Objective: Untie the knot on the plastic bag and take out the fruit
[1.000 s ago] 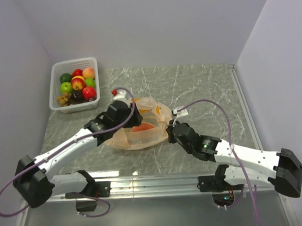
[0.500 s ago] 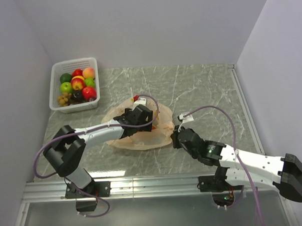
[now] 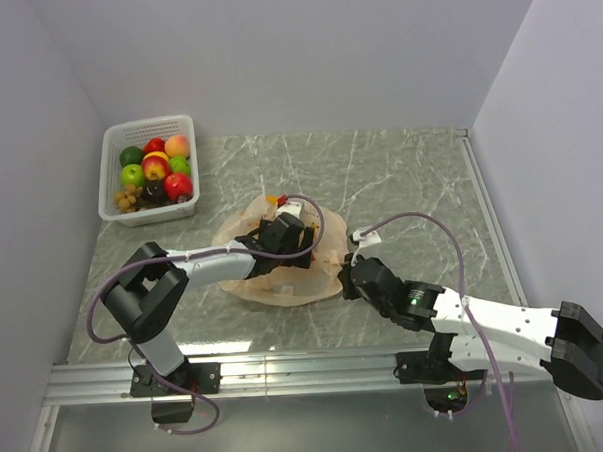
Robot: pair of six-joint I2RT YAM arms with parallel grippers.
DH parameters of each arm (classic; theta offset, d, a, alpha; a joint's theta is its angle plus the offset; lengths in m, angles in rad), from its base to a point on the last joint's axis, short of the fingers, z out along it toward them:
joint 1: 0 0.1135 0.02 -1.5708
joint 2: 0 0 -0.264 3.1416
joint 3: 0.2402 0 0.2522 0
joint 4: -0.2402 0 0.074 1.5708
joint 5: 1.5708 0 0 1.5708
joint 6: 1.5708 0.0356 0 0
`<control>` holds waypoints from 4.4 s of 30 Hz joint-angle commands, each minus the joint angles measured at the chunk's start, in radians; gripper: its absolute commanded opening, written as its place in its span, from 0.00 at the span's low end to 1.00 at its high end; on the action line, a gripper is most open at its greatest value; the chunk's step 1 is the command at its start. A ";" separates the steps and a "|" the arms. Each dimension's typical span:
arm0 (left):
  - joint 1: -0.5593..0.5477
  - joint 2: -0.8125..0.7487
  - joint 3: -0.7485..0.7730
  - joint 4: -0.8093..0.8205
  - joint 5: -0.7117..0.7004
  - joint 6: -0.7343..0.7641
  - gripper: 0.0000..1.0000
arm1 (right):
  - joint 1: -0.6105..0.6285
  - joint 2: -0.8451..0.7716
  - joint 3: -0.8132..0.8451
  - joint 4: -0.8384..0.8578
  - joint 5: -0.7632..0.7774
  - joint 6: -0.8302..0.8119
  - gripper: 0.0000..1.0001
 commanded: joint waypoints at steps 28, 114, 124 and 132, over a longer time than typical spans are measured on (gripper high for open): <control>-0.012 -0.337 -0.309 0.023 0.054 -0.233 0.02 | -0.089 0.025 0.142 -0.052 0.103 -0.062 0.00; 0.824 -0.492 0.236 -0.380 0.312 -0.034 0.99 | -0.243 -0.018 0.332 -0.243 0.128 -0.105 0.00; 0.809 -0.678 0.224 -0.501 0.532 0.000 0.99 | -0.536 0.044 0.457 -0.364 0.225 -0.073 0.00; 0.602 -0.844 0.264 -0.625 0.306 0.113 0.99 | -0.665 -0.071 0.441 -0.442 0.239 -0.045 0.06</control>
